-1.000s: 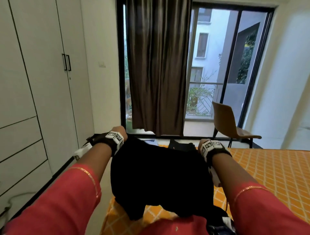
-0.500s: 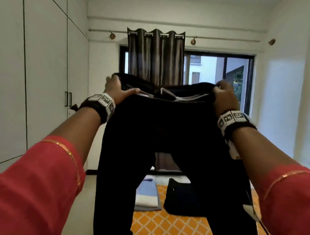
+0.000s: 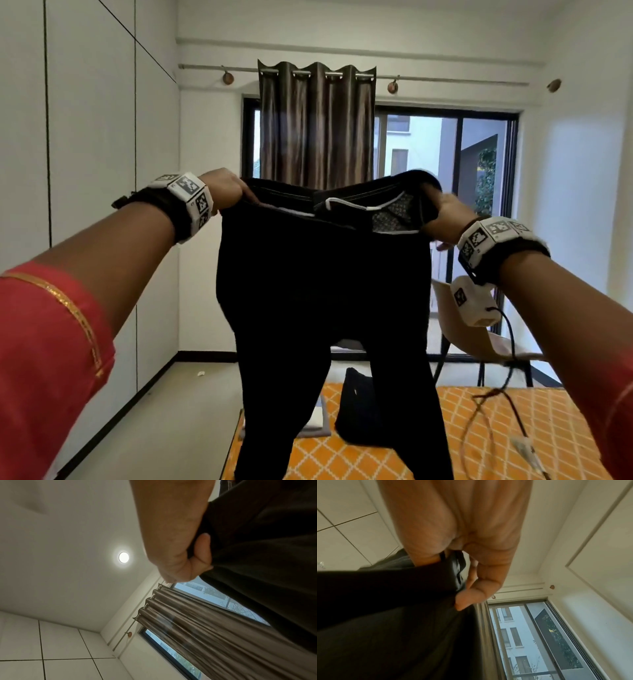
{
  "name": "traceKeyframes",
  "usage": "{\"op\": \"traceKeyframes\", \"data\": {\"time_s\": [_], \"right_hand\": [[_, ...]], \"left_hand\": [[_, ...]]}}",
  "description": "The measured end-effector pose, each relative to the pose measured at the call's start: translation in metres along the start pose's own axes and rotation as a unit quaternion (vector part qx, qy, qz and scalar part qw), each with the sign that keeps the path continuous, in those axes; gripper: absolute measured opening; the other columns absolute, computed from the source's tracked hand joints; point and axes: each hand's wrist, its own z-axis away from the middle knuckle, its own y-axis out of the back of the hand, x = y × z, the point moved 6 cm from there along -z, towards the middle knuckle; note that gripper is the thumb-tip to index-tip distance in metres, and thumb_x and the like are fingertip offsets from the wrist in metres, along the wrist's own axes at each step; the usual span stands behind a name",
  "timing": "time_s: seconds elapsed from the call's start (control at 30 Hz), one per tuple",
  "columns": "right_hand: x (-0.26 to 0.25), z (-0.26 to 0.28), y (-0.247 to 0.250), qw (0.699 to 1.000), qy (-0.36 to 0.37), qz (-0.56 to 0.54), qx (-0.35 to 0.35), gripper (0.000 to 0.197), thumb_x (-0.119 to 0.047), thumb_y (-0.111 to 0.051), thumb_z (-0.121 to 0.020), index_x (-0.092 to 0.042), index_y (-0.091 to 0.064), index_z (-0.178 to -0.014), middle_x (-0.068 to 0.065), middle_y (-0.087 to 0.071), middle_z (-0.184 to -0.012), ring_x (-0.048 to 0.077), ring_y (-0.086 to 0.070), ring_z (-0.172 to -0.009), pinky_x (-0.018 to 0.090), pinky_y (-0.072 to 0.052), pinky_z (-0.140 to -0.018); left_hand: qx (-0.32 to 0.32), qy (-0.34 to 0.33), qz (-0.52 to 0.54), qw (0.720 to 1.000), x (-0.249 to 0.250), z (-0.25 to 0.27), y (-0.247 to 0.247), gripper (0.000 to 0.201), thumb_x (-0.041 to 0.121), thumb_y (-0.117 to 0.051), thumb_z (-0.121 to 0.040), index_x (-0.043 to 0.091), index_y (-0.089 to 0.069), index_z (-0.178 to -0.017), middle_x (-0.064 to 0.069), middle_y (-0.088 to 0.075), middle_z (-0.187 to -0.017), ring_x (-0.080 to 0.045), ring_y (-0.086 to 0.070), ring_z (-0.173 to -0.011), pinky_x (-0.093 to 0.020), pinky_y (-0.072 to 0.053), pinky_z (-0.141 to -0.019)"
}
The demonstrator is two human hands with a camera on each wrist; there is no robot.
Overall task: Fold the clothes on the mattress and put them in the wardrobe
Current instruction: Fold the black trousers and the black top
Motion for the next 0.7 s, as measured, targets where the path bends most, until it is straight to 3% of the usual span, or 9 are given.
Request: {"op": "traceKeyframes", "data": {"time_s": [0.13, 0.23, 0.33, 0.43, 0.47, 0.5, 0.57, 0.63, 0.7], "right_hand": [[0.008, 0.011, 0.001, 0.994, 0.019, 0.103, 0.028, 0.050, 0.002, -0.049, -0.086, -0.028, -0.068, -0.120, 0.014, -0.065, -0.119, 0.035, -0.062, -0.099, 0.034, -0.051, -0.080], [0.030, 0.027, -0.019, 0.997, -0.028, 0.064, -0.027, 0.032, -0.001, -0.053, -0.087, -0.021, -0.076, -0.093, 0.013, -0.072, -0.091, 0.028, -0.065, -0.078, 0.027, -0.052, -0.067], [0.058, 0.061, -0.047, 0.992, -0.093, -0.015, -0.086, 0.028, -0.021, -0.062, -0.093, -0.002, -0.071, -0.075, 0.006, -0.059, -0.052, 0.018, -0.056, -0.049, 0.021, -0.042, -0.048], [0.081, 0.113, -0.086, 0.986, -0.079, -0.052, -0.135, 0.031, -0.024, -0.069, -0.090, -0.010, -0.068, -0.062, -0.003, -0.059, -0.050, 0.016, -0.054, -0.053, 0.025, -0.042, -0.057], [0.089, 0.133, -0.103, 0.986, -0.060, -0.045, -0.151, 0.023, -0.019, -0.068, -0.090, -0.016, -0.072, -0.068, -0.005, -0.067, -0.060, 0.016, -0.059, -0.063, 0.025, -0.044, -0.064], [0.097, 0.157, -0.121, 0.984, -0.037, -0.029, -0.169, 0.015, -0.013, -0.066, -0.090, -0.020, -0.076, -0.082, -0.005, -0.073, -0.079, 0.016, -0.063, -0.077, 0.025, -0.045, -0.073], [0.121, 0.214, -0.164, 0.976, -0.013, 0.017, -0.219, 0.036, -0.014, -0.058, -0.090, -0.035, -0.069, -0.118, -0.003, -0.070, -0.111, 0.018, -0.064, -0.100, 0.028, -0.047, -0.083], [0.151, 0.279, -0.203, 0.962, -0.026, 0.036, -0.271, 0.050, -0.028, -0.048, -0.088, -0.053, -0.049, -0.132, 0.000, -0.061, -0.120, 0.027, -0.062, -0.102, 0.037, -0.050, -0.080], [0.171, 0.340, -0.221, 0.963, -0.048, 0.016, -0.263, 0.050, -0.029, -0.050, -0.090, -0.049, -0.046, -0.136, 0.003, -0.055, -0.121, 0.032, -0.061, -0.099, 0.041, -0.051, -0.077]], "left_hand": [[0.002, 0.054, 0.044, 0.998, -0.033, -0.004, -0.009, 0.017, 0.011, -0.056, -0.093, -0.004, -0.065, -0.091, -0.016, -0.067, -0.087, -0.027, -0.064, -0.072, -0.026, -0.051, -0.053], [-0.033, 0.057, 0.154, 0.986, -0.049, 0.021, -0.036, 0.030, 0.030, -0.068, -0.090, 0.001, -0.064, -0.083, -0.012, -0.063, -0.081, -0.020, -0.062, -0.071, -0.025, -0.058, -0.051], [-0.073, 0.029, 0.144, 0.986, -0.075, 0.056, -0.066, 0.050, 0.050, -0.072, -0.080, 0.000, -0.071, -0.087, -0.012, -0.072, -0.083, -0.022, -0.070, -0.078, -0.028, -0.060, -0.072], [-0.104, -0.012, 0.072, 0.992, -0.108, 0.106, -0.103, 0.019, 0.035, -0.079, -0.078, 0.019, -0.077, -0.088, -0.003, -0.074, -0.078, -0.015, -0.069, -0.075, -0.022, -0.052, -0.071], [-0.110, -0.025, 0.050, 0.992, -0.120, 0.130, -0.120, 0.007, 0.026, -0.081, -0.077, 0.027, -0.075, -0.082, -0.001, -0.073, -0.076, -0.014, -0.067, -0.074, -0.024, -0.049, -0.066], [-0.114, -0.031, 0.049, 0.992, -0.134, 0.157, -0.141, 0.018, 0.019, -0.081, -0.076, 0.033, -0.071, -0.078, 0.000, -0.071, -0.076, -0.013, -0.066, -0.075, -0.025, -0.048, -0.066], [-0.118, -0.026, 0.096, 0.988, -0.157, 0.218, -0.181, 0.022, 0.020, -0.079, -0.070, 0.032, -0.066, -0.083, -0.001, -0.067, -0.088, -0.012, -0.063, -0.086, -0.024, -0.048, -0.074], [-0.139, -0.009, 0.120, 0.983, -0.179, 0.283, -0.217, 0.029, 0.026, -0.074, -0.066, 0.025, -0.060, -0.092, 0.005, -0.052, -0.096, 0.001, -0.053, -0.089, -0.010, -0.040, -0.075], [-0.181, 0.000, 0.132, 0.975, -0.200, 0.343, -0.252, 0.030, 0.013, -0.073, -0.073, 0.026, -0.061, -0.098, 0.012, -0.047, -0.105, 0.010, -0.049, -0.097, -0.005, -0.037, -0.078]]}}
